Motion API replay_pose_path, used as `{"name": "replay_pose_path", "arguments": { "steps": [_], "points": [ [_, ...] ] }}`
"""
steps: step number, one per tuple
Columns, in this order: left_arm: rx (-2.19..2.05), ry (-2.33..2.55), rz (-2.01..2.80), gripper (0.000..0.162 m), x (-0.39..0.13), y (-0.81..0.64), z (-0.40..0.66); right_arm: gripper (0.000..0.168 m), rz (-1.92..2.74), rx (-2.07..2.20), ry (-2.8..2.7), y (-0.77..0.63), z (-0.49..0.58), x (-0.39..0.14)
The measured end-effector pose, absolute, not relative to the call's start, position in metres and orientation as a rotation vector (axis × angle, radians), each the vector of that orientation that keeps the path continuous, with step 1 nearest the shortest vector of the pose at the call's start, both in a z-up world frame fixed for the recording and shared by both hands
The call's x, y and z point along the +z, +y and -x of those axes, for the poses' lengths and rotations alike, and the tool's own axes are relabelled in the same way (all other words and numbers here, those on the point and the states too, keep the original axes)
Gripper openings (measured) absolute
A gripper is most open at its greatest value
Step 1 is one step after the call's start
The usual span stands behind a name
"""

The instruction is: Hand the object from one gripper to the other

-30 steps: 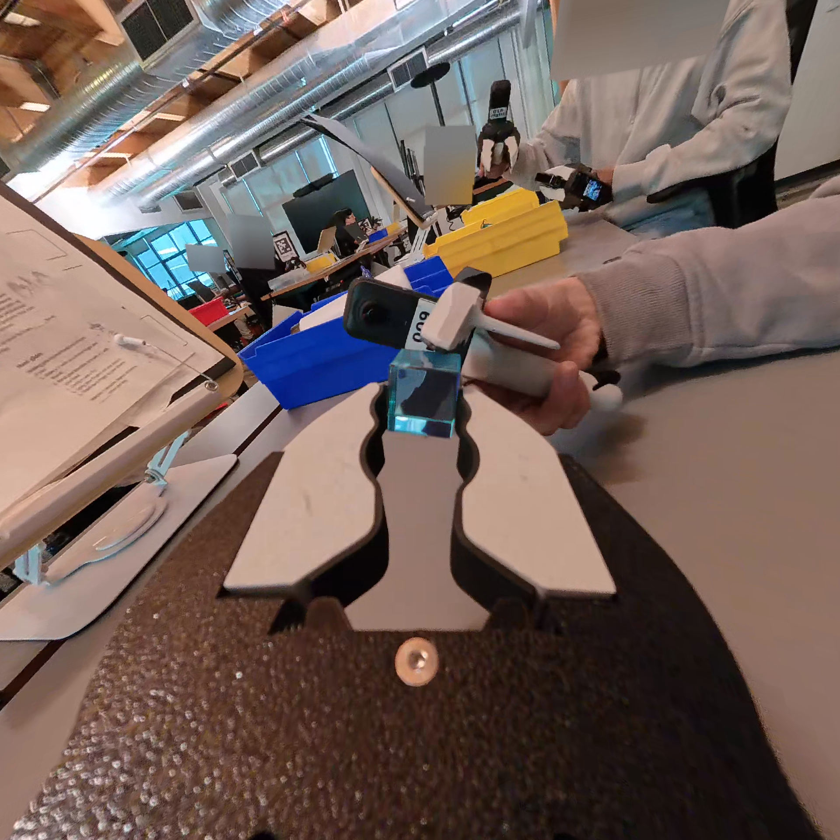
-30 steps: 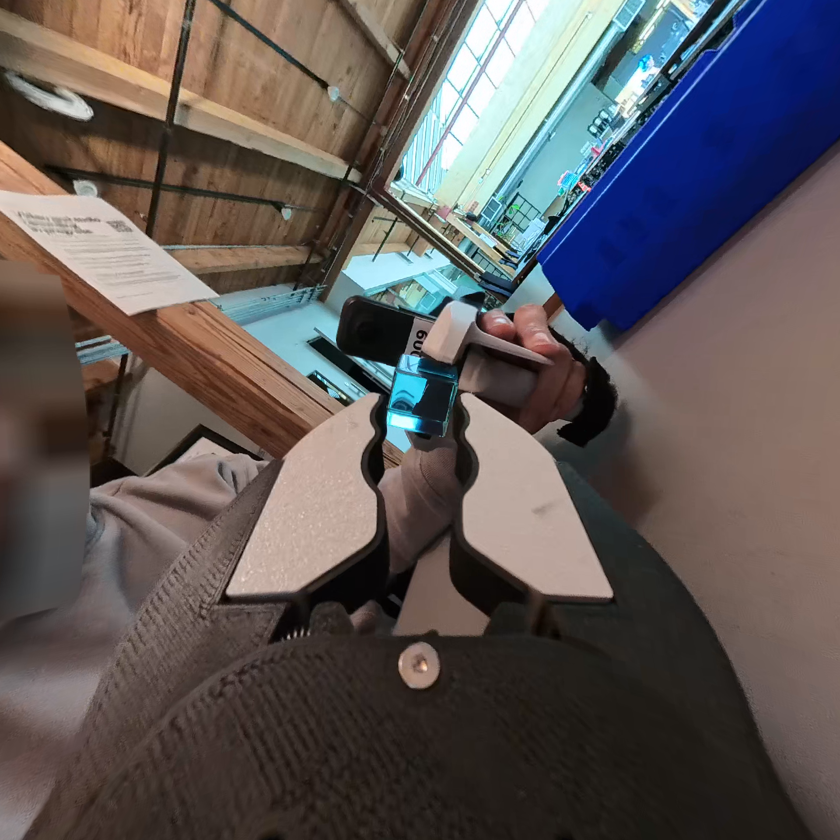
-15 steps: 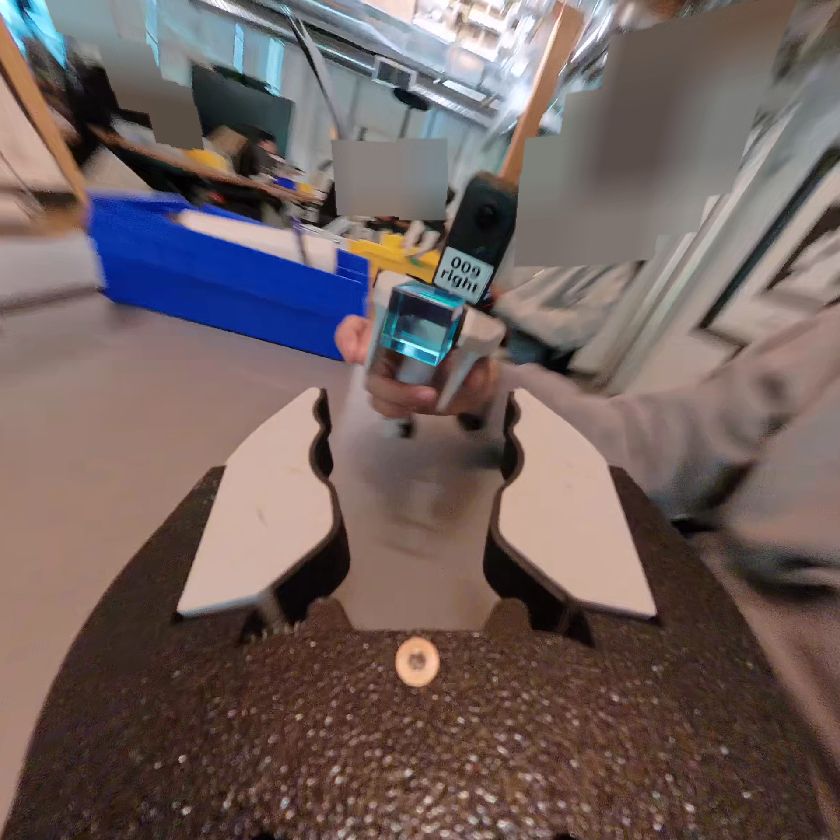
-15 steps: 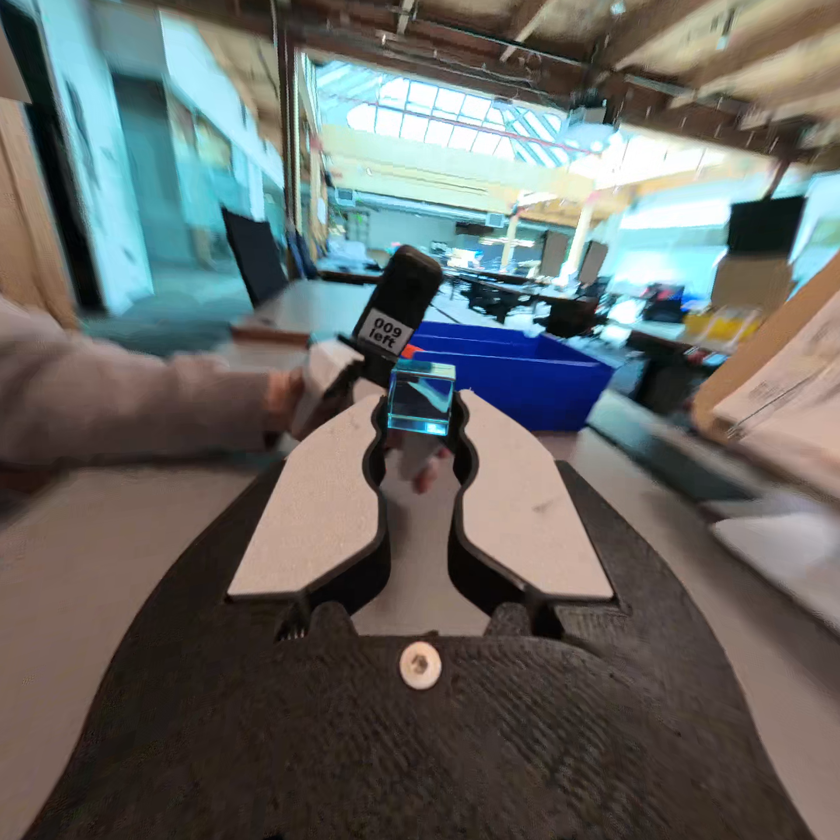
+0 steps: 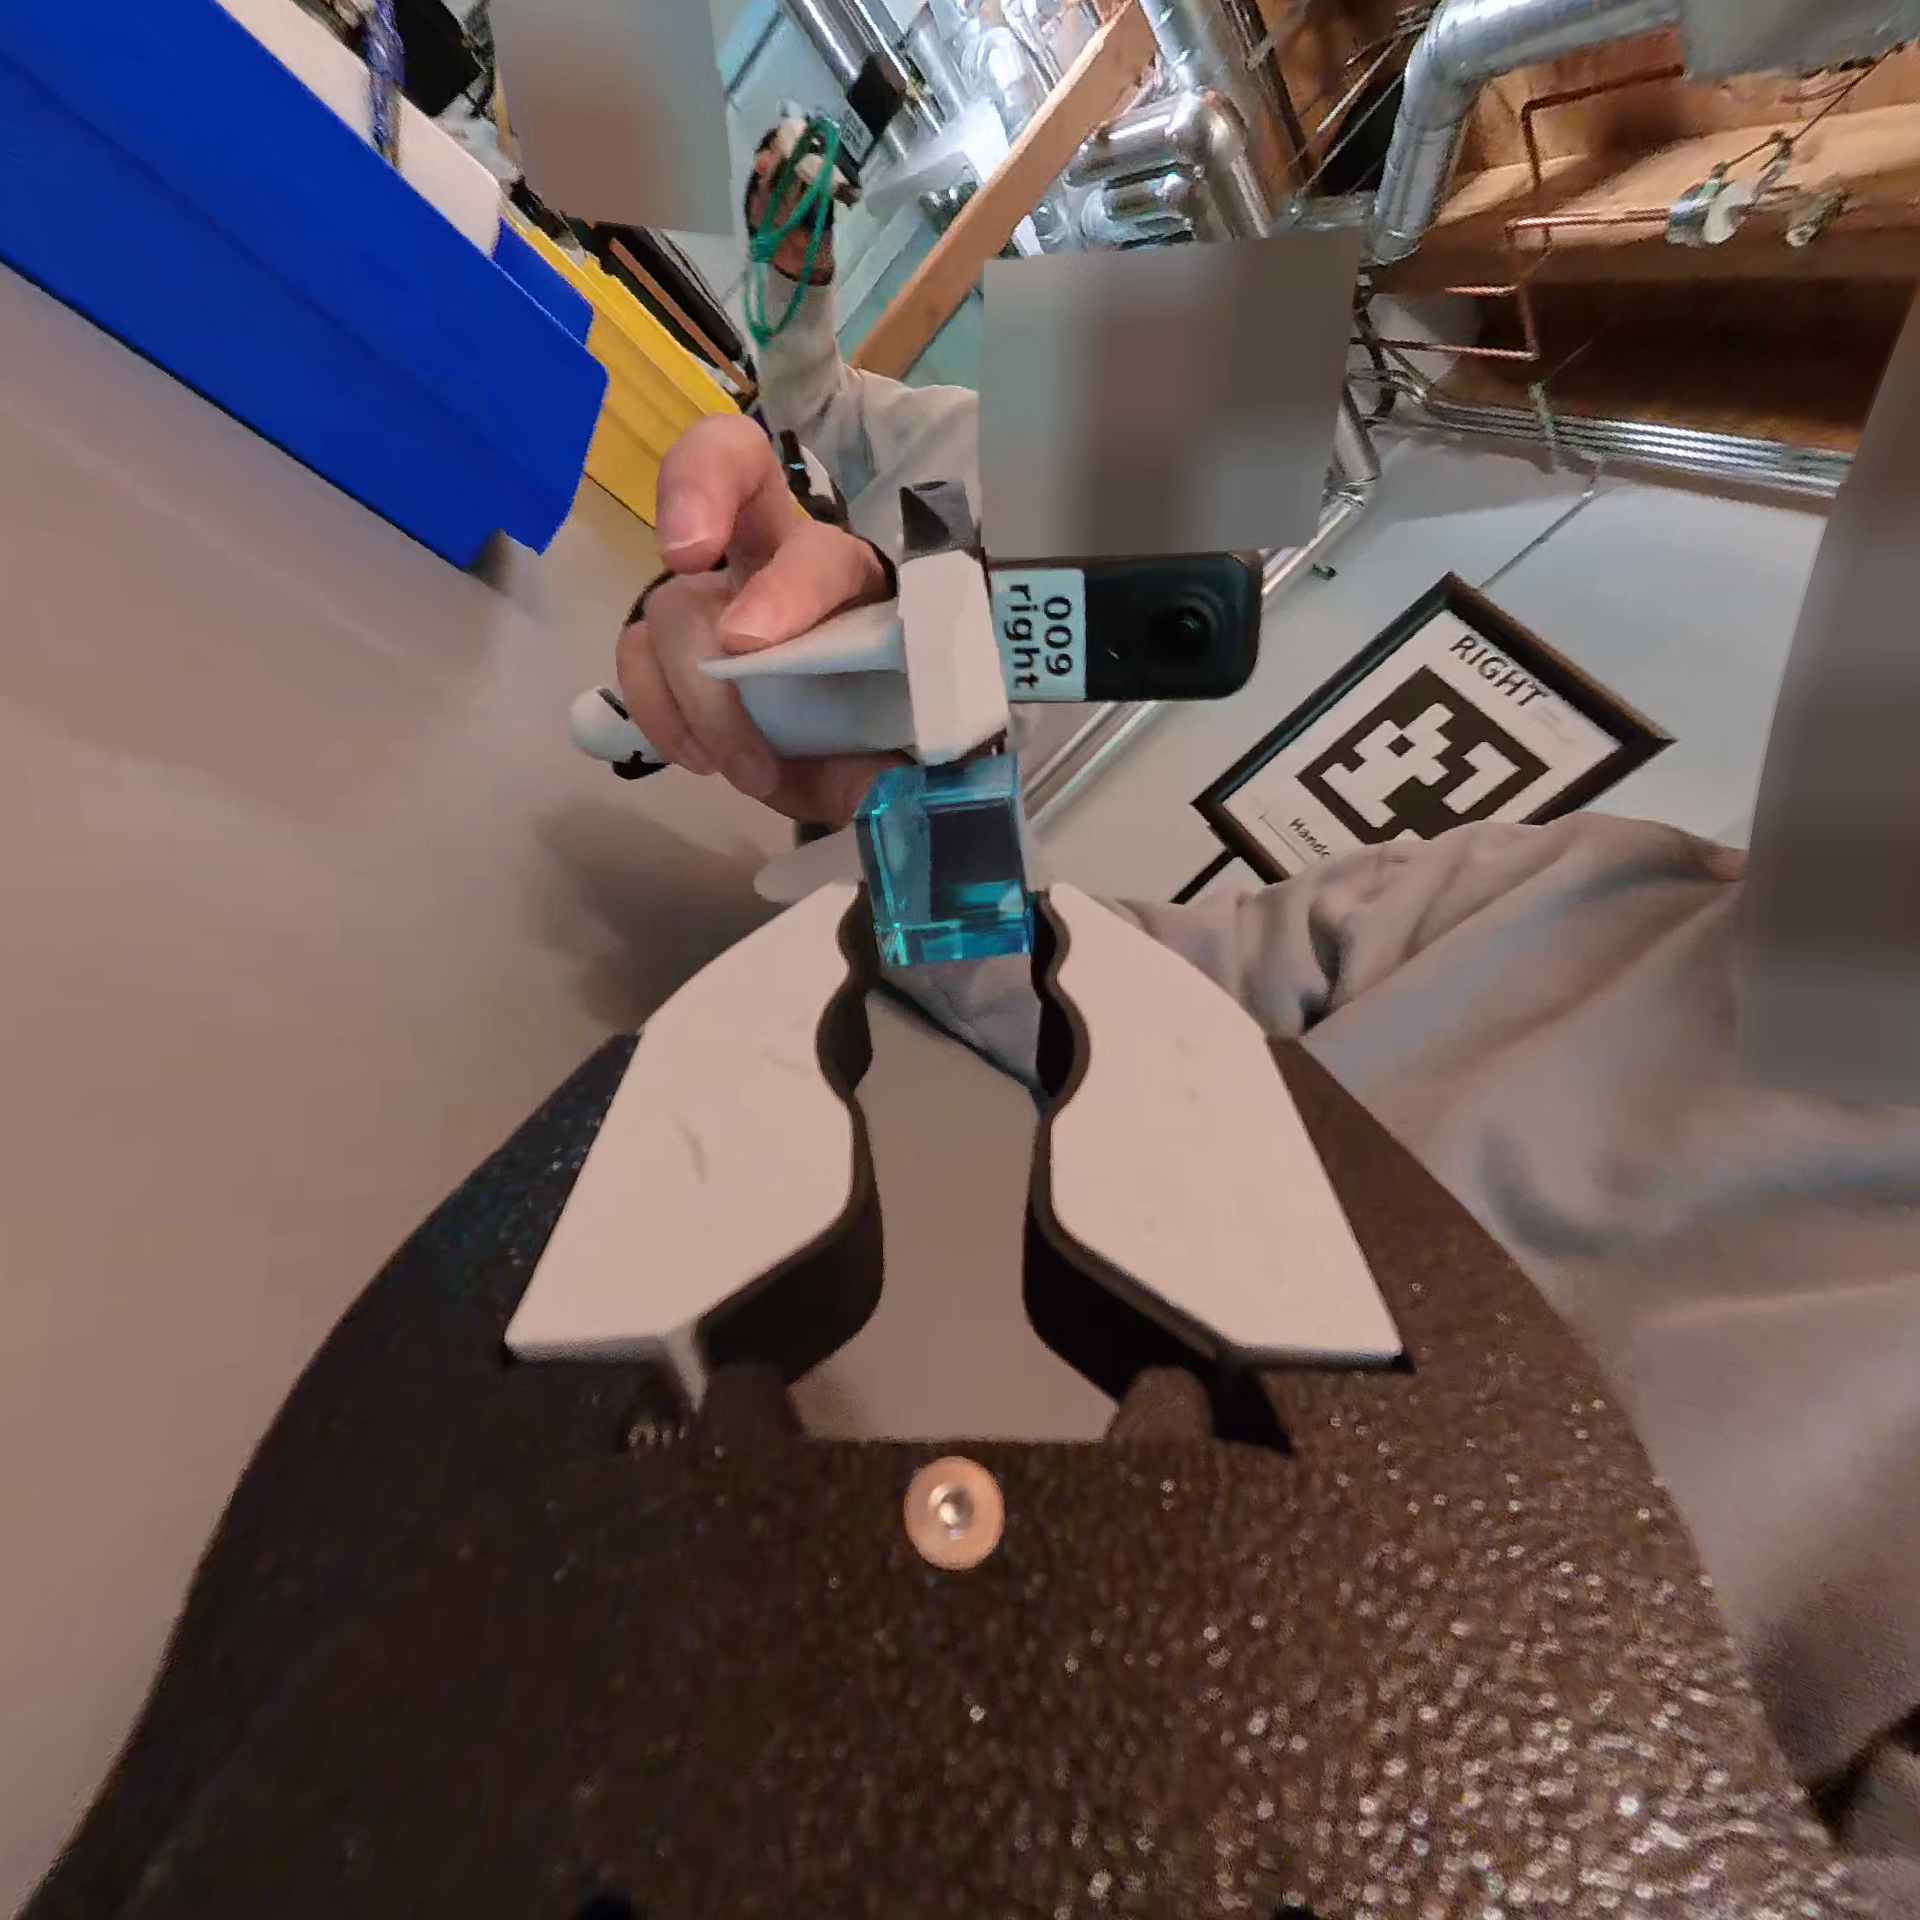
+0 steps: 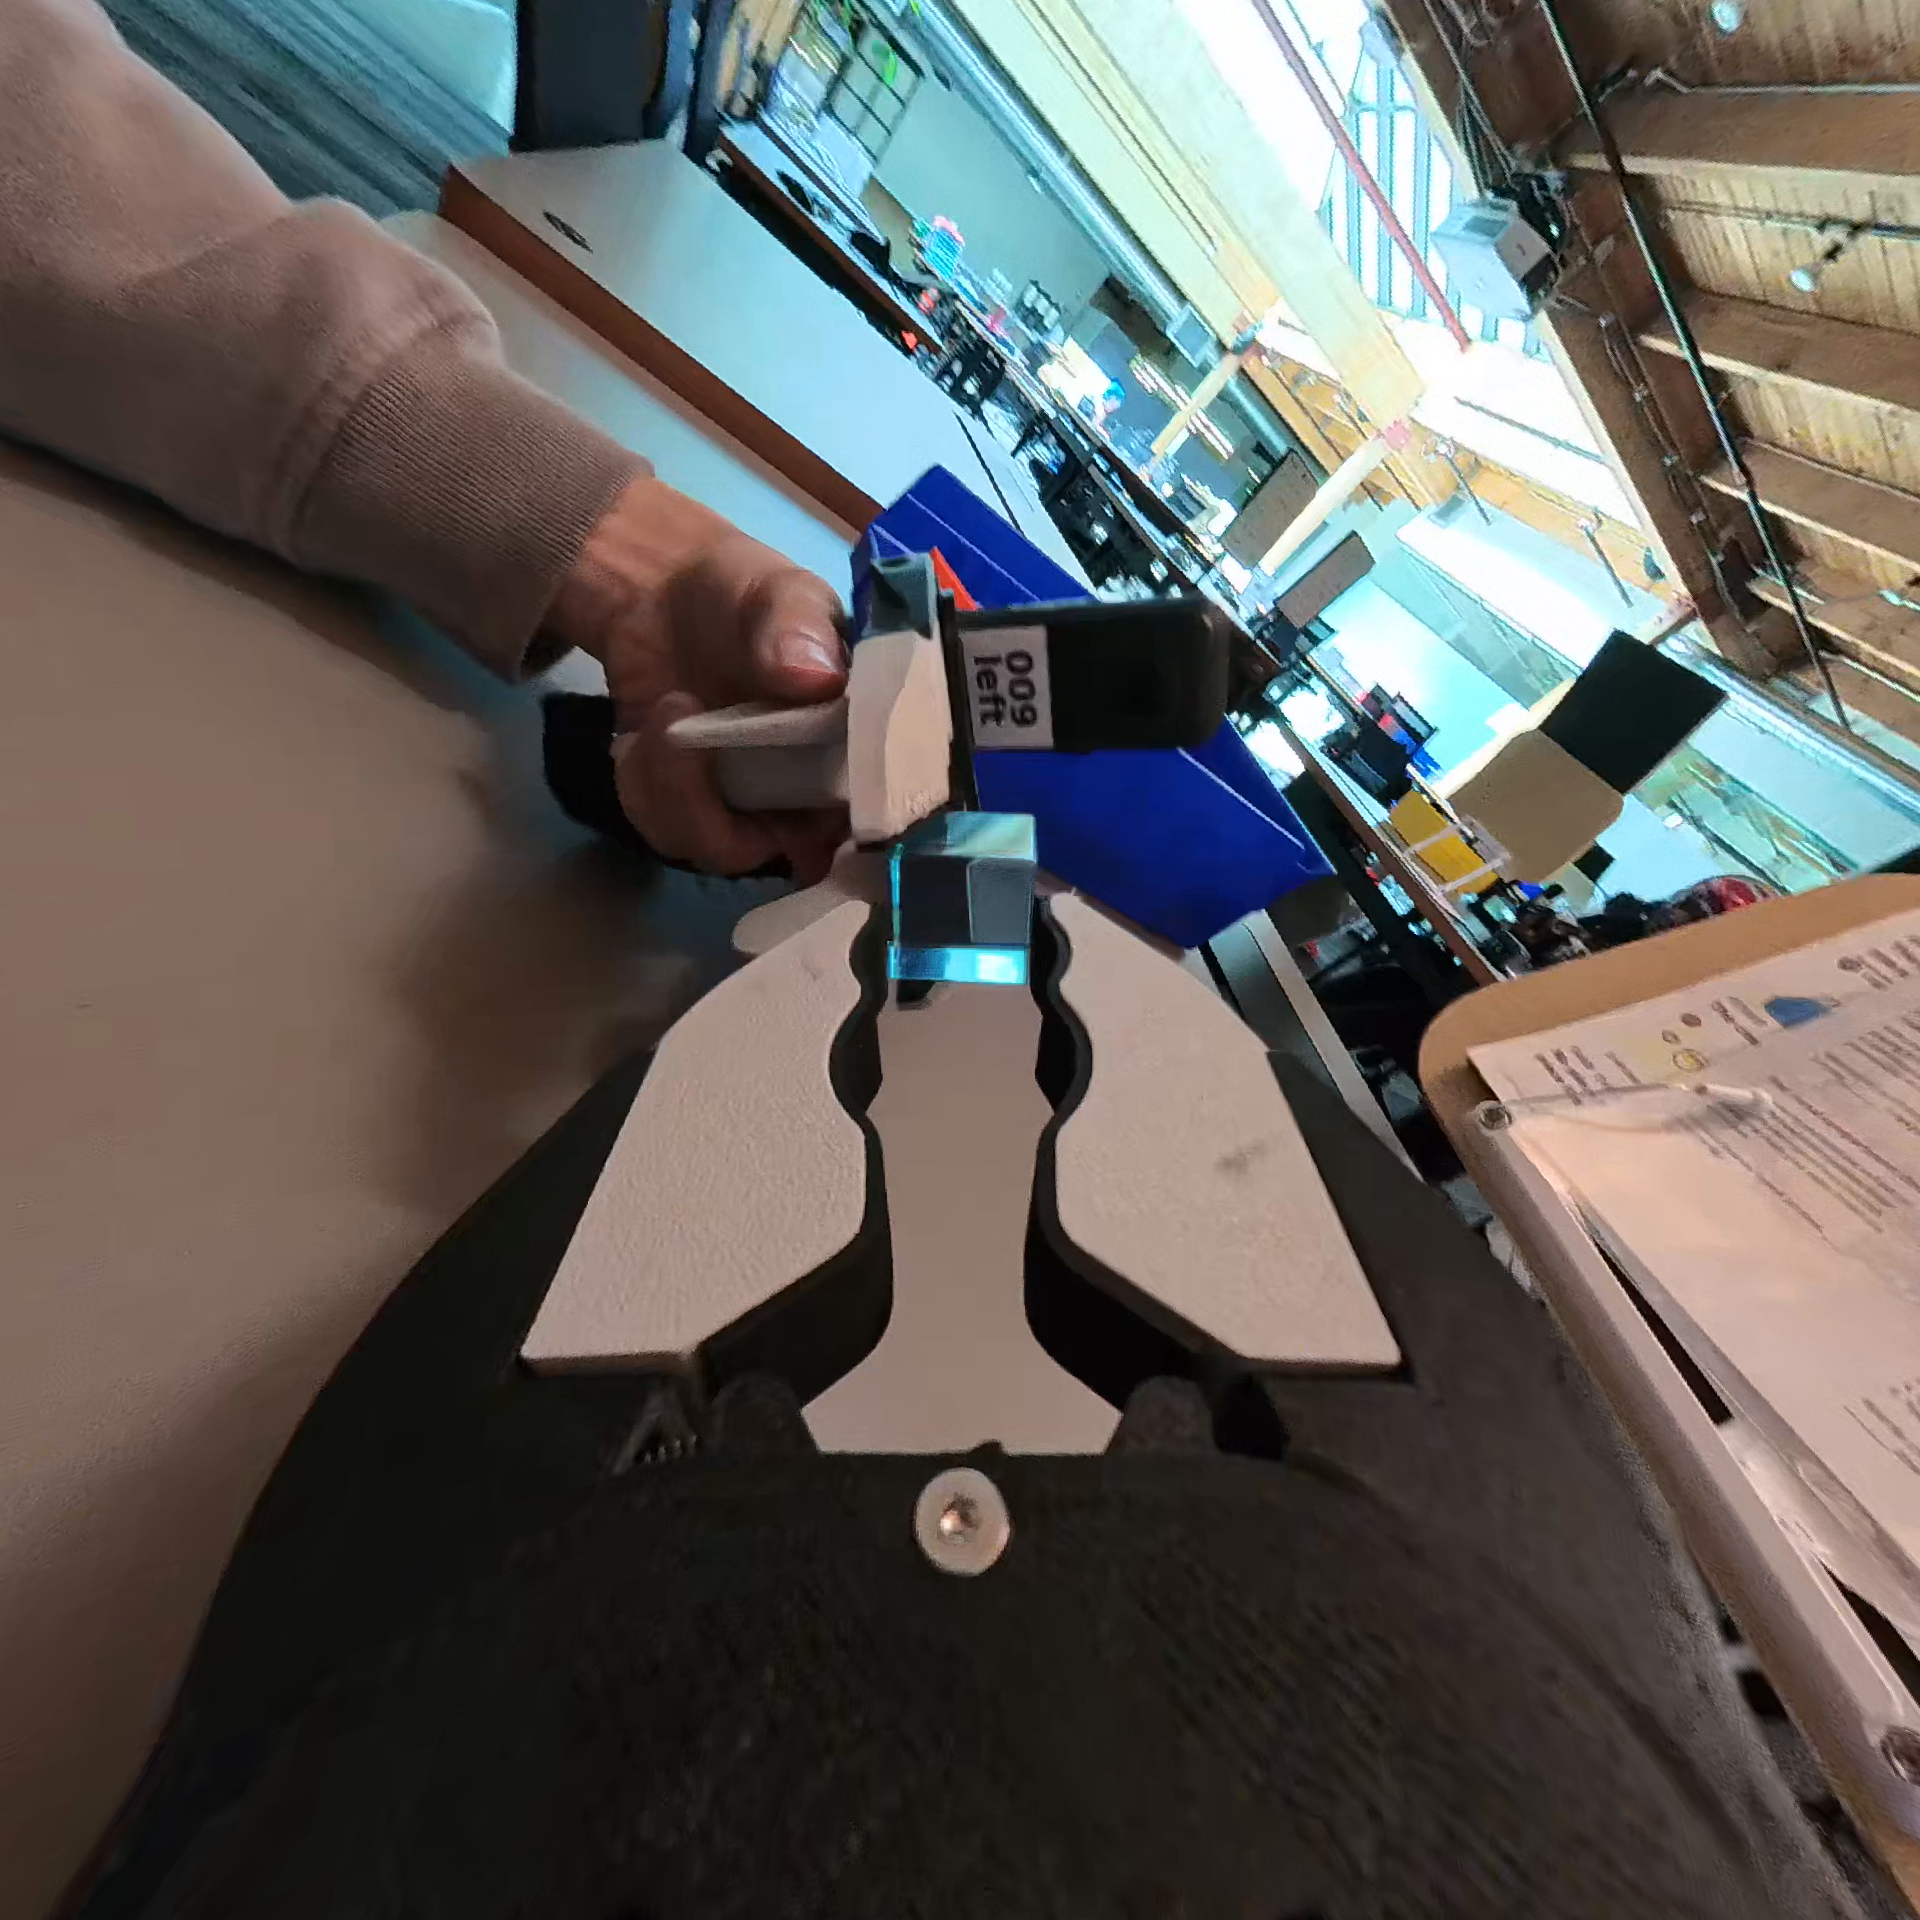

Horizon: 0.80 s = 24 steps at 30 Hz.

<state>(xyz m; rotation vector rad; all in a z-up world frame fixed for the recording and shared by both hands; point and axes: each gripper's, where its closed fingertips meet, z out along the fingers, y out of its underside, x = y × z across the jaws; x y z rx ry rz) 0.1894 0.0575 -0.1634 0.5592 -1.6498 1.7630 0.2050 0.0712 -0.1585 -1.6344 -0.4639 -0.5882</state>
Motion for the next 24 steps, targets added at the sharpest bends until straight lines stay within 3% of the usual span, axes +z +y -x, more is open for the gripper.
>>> {"name": "replay_pose_path", "arguments": {
  "steps": [3, 6, 7, 13, 17, 19, 24],
  "points": [
    [1.905, -1.842, -0.575, 0.027, -0.17, 0.06, -0.204, 0.038, 1.655, -0.482, -0.267, 0.071, -0.216, -0.159],
    [2.154, -2.129, -0.493, 0.027, -0.166, 0.069, -0.218, 0.085, 1.619, -0.034, 0.055, 0.072, -0.219, -0.153],
    [2.249, -2.216, -0.395, 0.027, -0.161, 0.07, -0.218, 0.092, 1.57, 0.155, 0.155, 0.073, -0.217, -0.148],
    [2.509, -2.576, -0.021, 0.027, -0.151, 0.067, -0.218, 0.059, 1.24, 0.92, 0.448, 0.068, -0.21, -0.13],
    [2.463, -2.766, 0.139, 0.027, -0.158, 0.062, -0.216, 0.048, 1.296, 0.968, 0.497, 0.075, -0.206, -0.144],
    [2.43, -2.822, 0.17, 0.027, -0.162, 0.06, -0.216, 0.032, 1.317, 0.989, 0.496, 0.075, -0.204, -0.148],
    [2.366, -2.913, 0.076, 0.027, -0.166, 0.062, -0.223, 0.029, 1.352, 0.895, 0.439, 0.076, -0.207, -0.148]
  ]
}}
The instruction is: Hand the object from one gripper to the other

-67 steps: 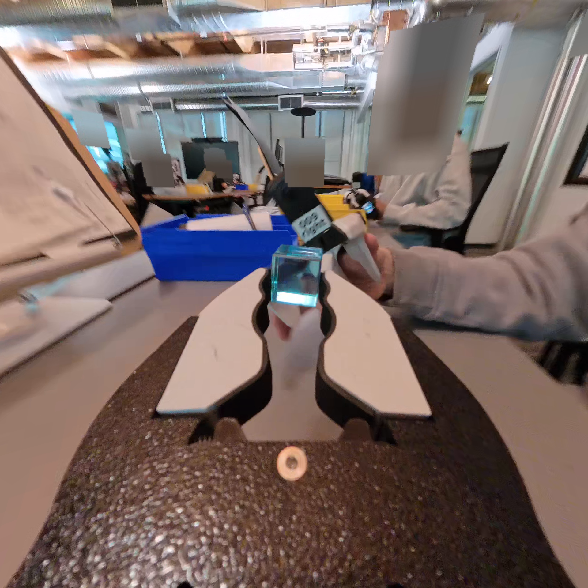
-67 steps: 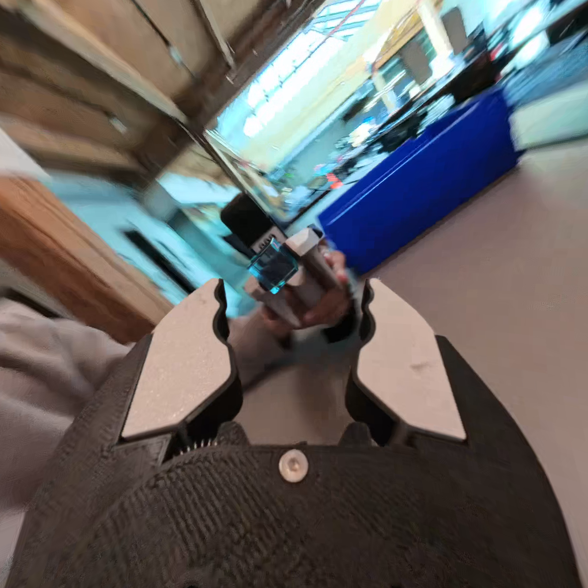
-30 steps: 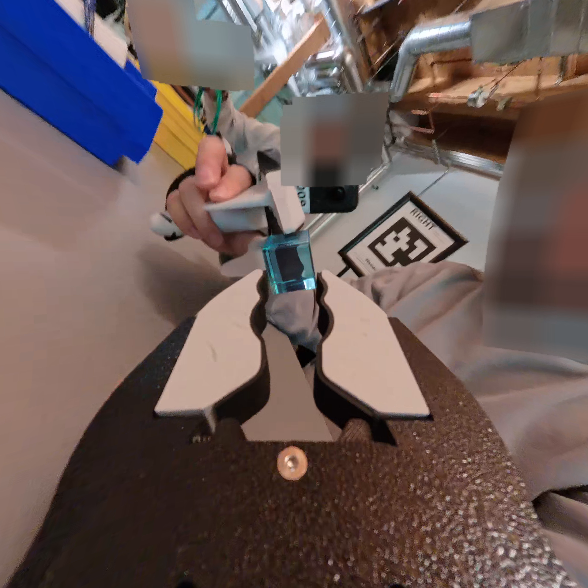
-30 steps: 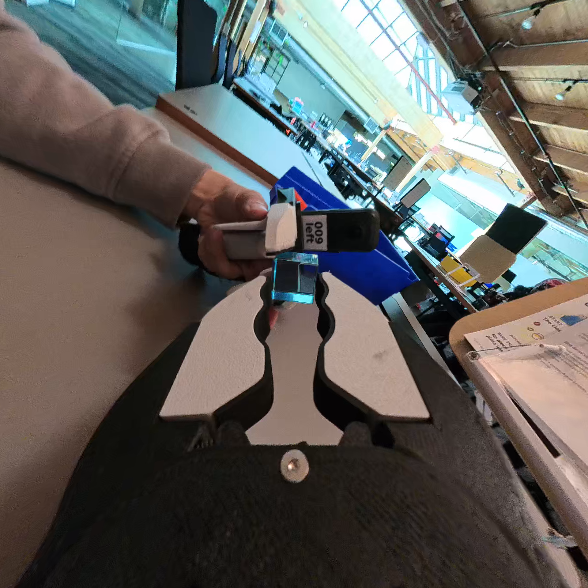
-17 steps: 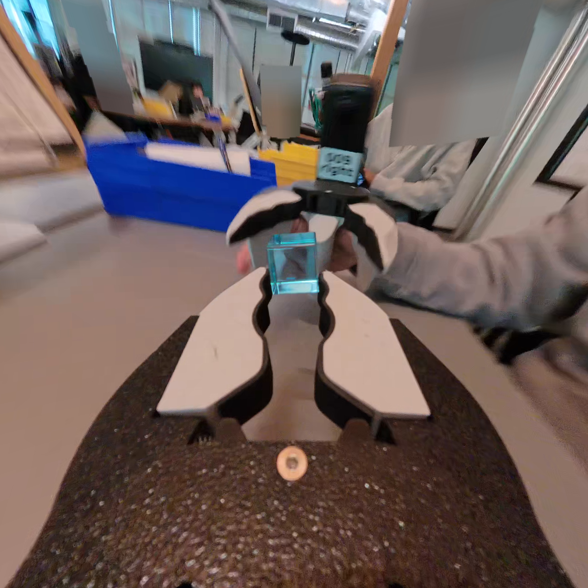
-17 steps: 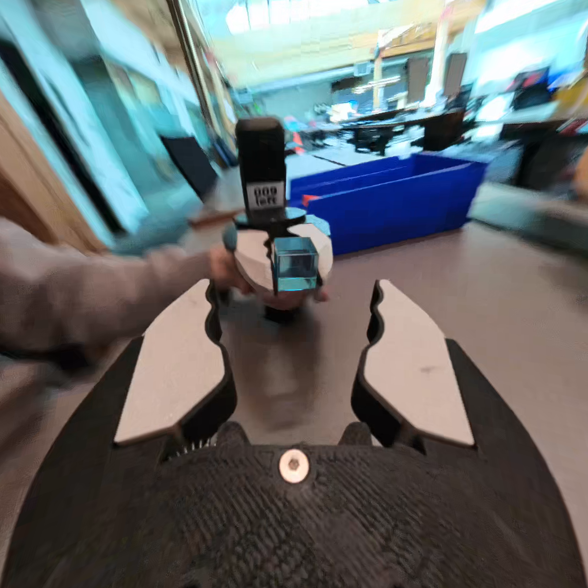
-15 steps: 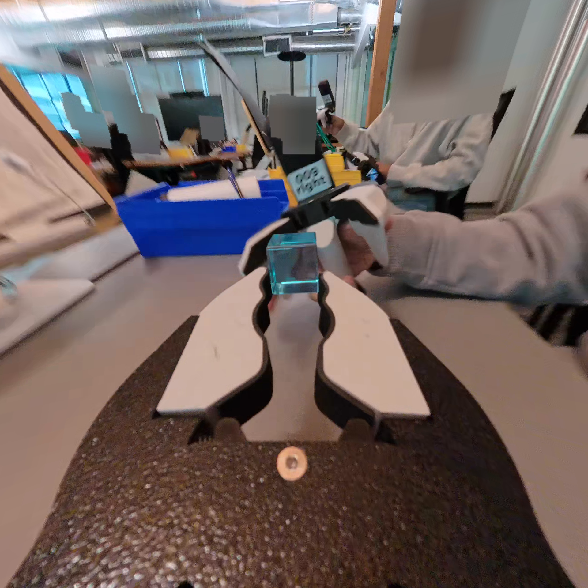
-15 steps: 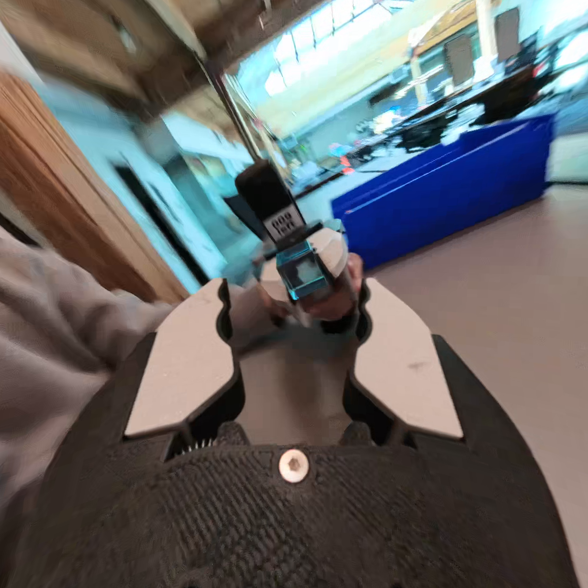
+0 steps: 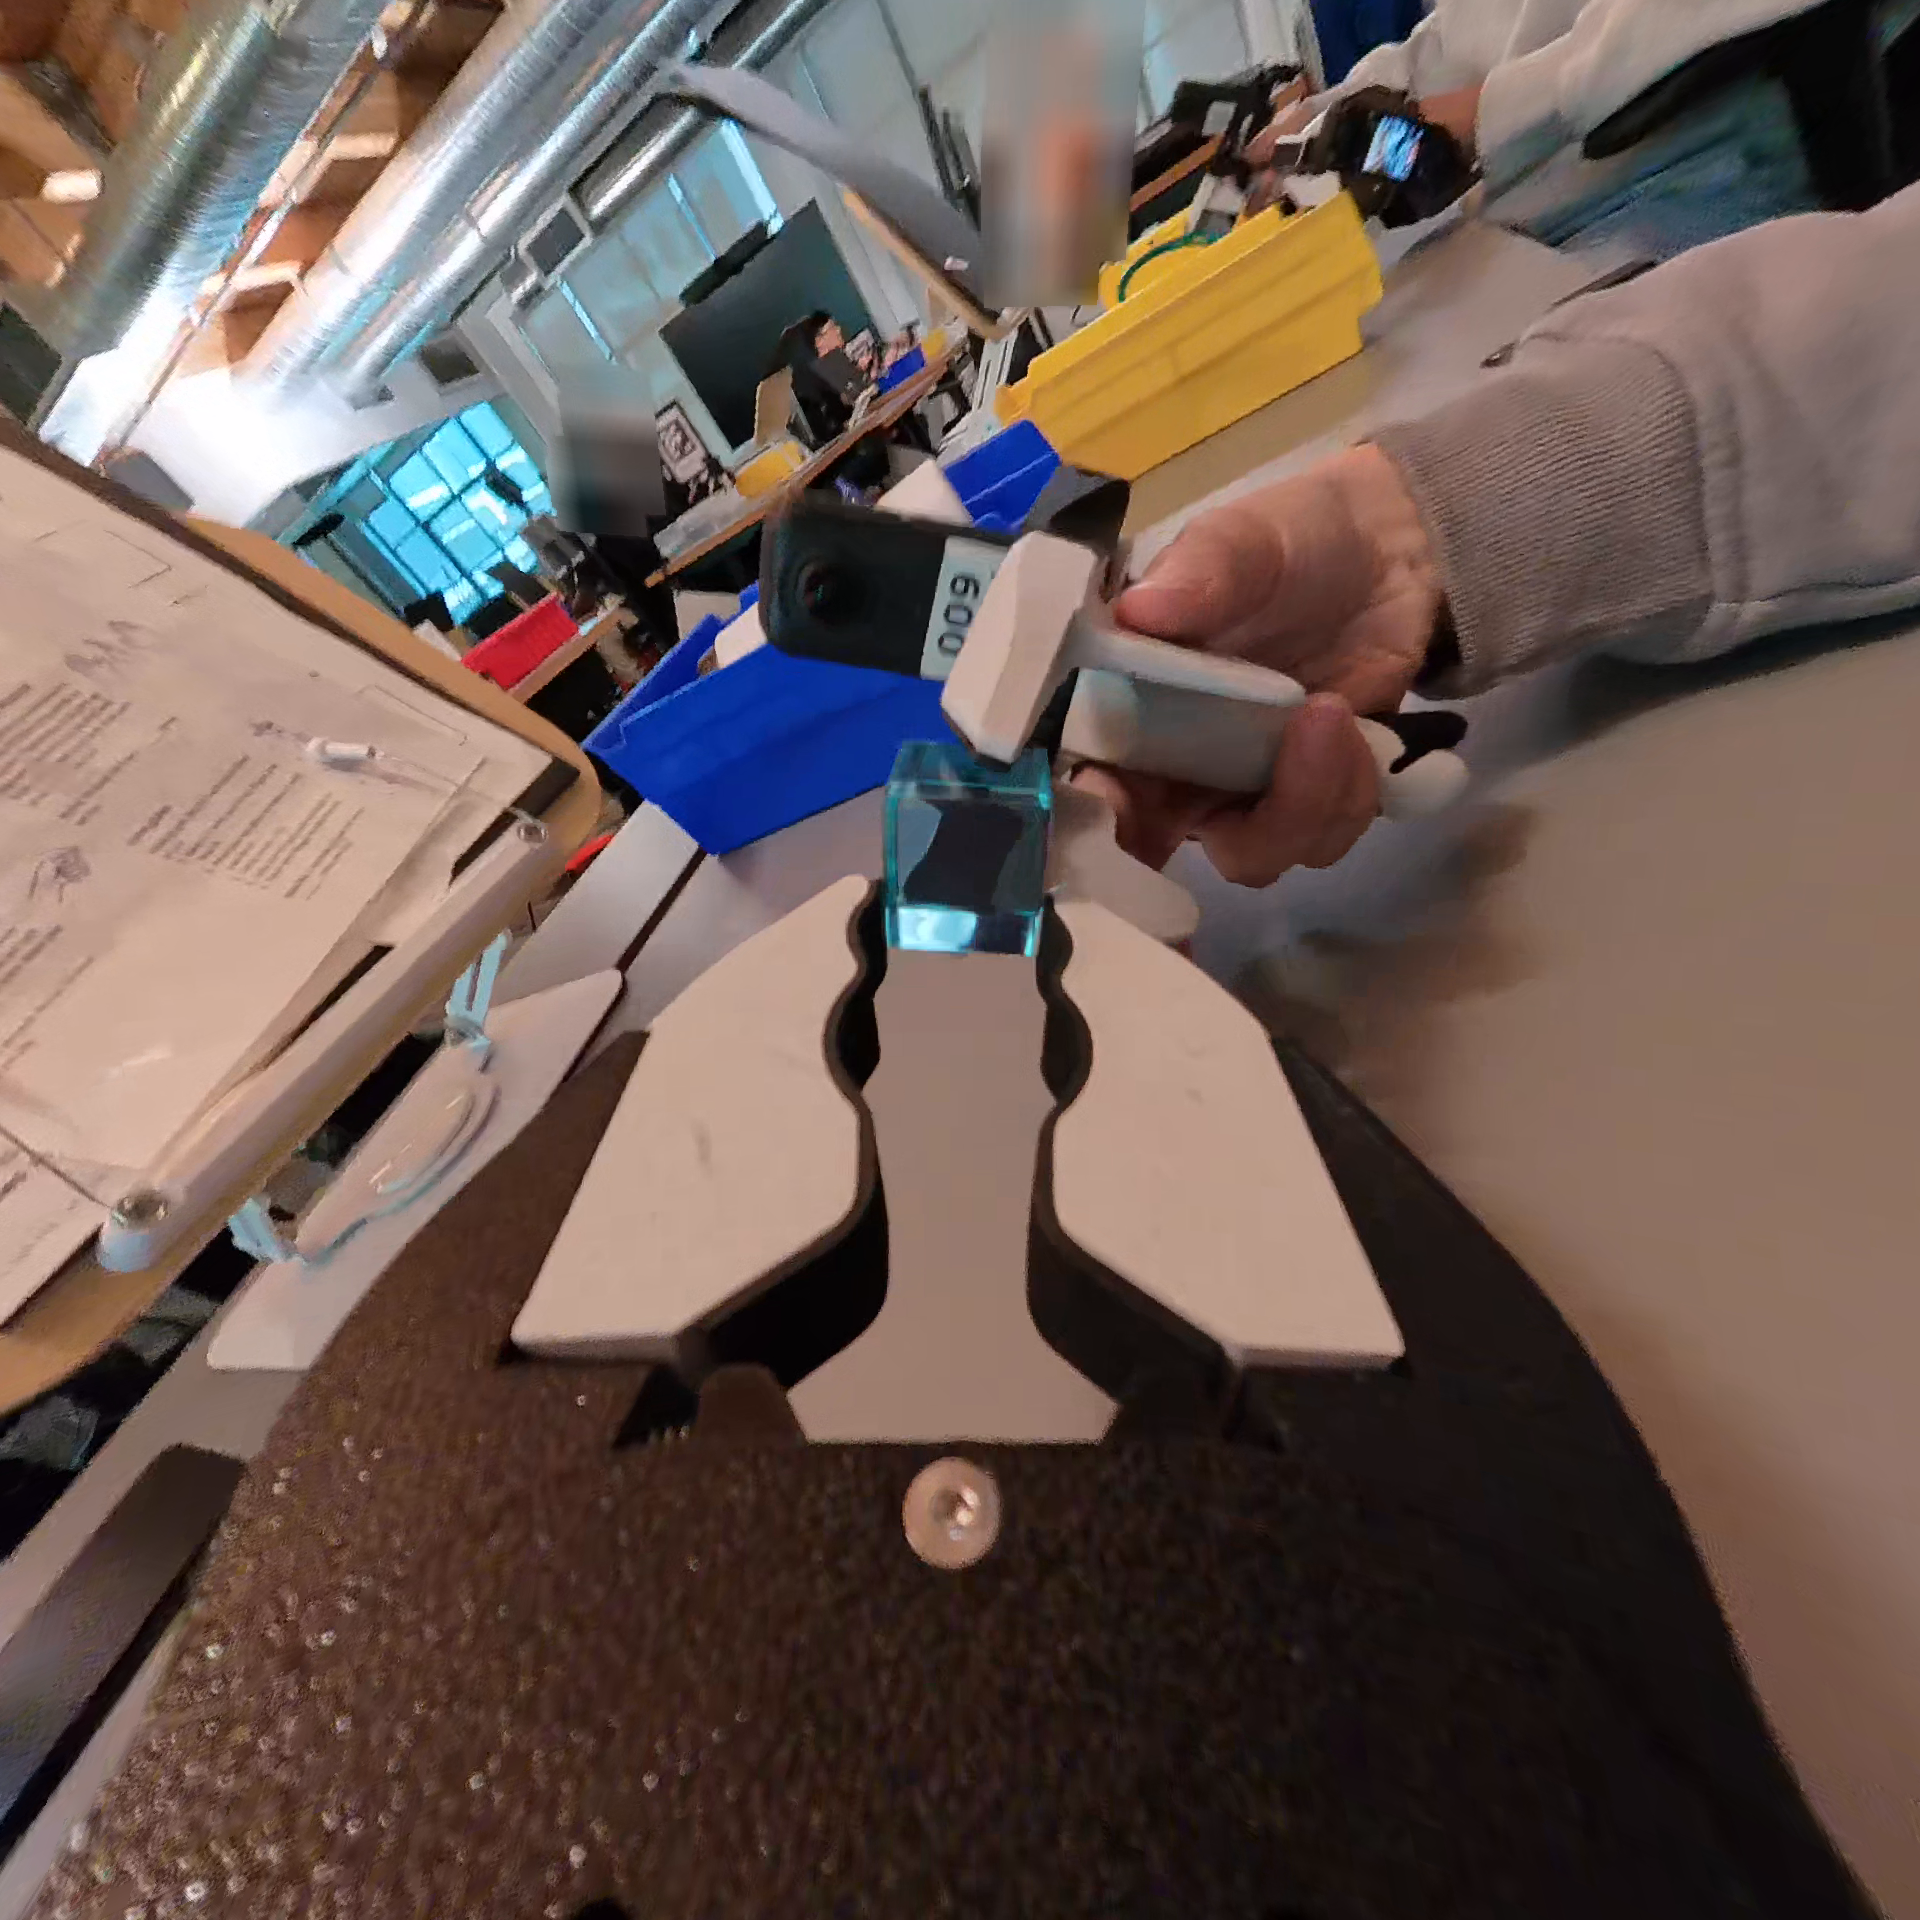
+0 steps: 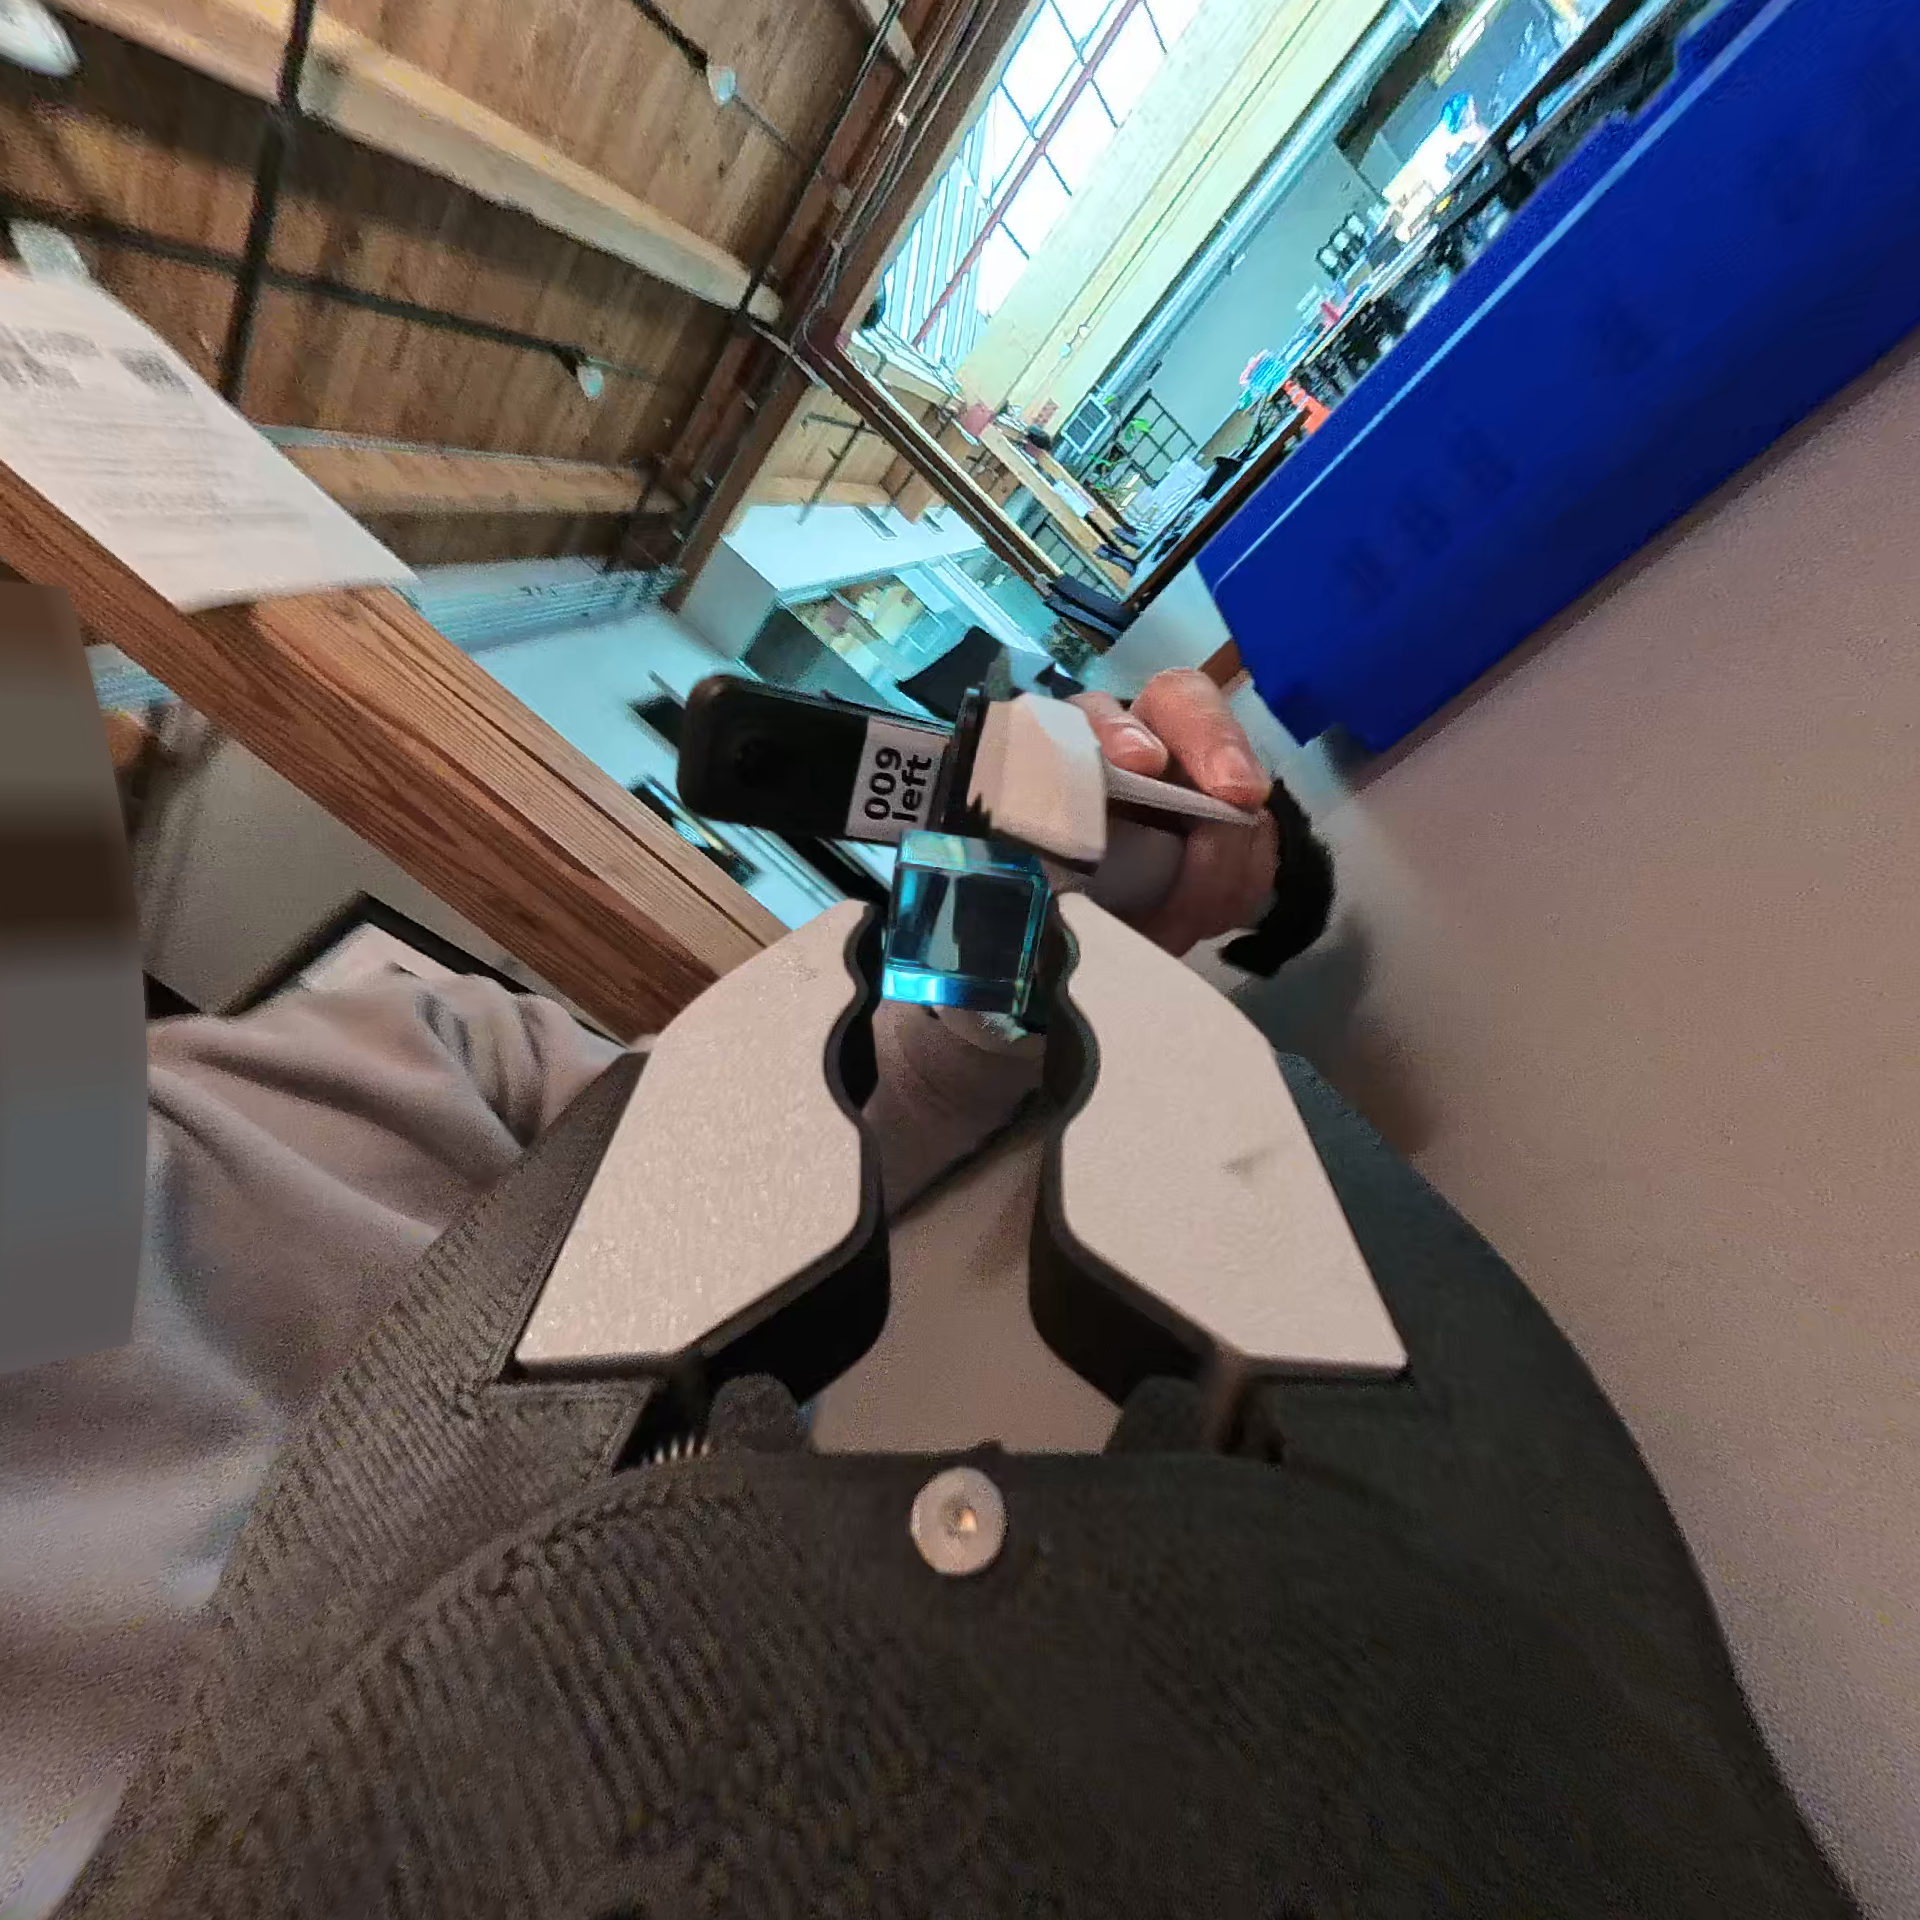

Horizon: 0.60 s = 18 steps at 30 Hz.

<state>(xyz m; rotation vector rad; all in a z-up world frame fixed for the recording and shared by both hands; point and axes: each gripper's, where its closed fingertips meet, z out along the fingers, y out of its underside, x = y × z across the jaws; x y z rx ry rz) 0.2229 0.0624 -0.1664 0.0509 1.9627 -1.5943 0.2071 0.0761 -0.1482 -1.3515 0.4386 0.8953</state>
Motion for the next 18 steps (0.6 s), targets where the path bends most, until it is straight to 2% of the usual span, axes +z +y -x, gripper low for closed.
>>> {"name": "replay_pose_path", "arguments": {
  "steps": [2, 4, 7, 9, 12, 15, 18],
  "points": [
    [-1.653, 1.963, 0.049, 0.032, -0.164, 0.064, -0.226, 0.029, 1.394, 0.724, 0.339, 0.074, -0.208, -0.143],
    [-1.775, 1.993, 0.182, 0.052, -0.16, 0.066, -0.226, 0.029, 1.419, 0.48, 0.247, 0.068, -0.214, -0.135],
    [-2.136, 2.16, 0.428, 0.073, -0.157, 0.064, -0.216, 0.028, 1.474, 0.01, 0.023, 0.06, -0.219, -0.131],
    [-2.439, 2.229, 0.617, 0.065, -0.151, 0.064, -0.21, 0.028, 1.52, -0.287, -0.173, 0.059, -0.216, -0.135],
    [-2.729, 2.319, 0.781, 0.042, -0.146, 0.066, -0.2, 0.029, 1.601, -0.692, -0.436, 0.064, -0.214, -0.148],
    [-2.777, 2.346, 0.892, 0.045, -0.148, 0.068, -0.2, 0.028, 1.605, -0.918, -0.607, 0.07, -0.208, -0.149],
    [-2.886, 2.37, 0.951, 0.032, -0.143, 0.073, -0.196, 0.028, 1.545, -0.962, -0.655, 0.074, -0.196, -0.139]
  ]
}}
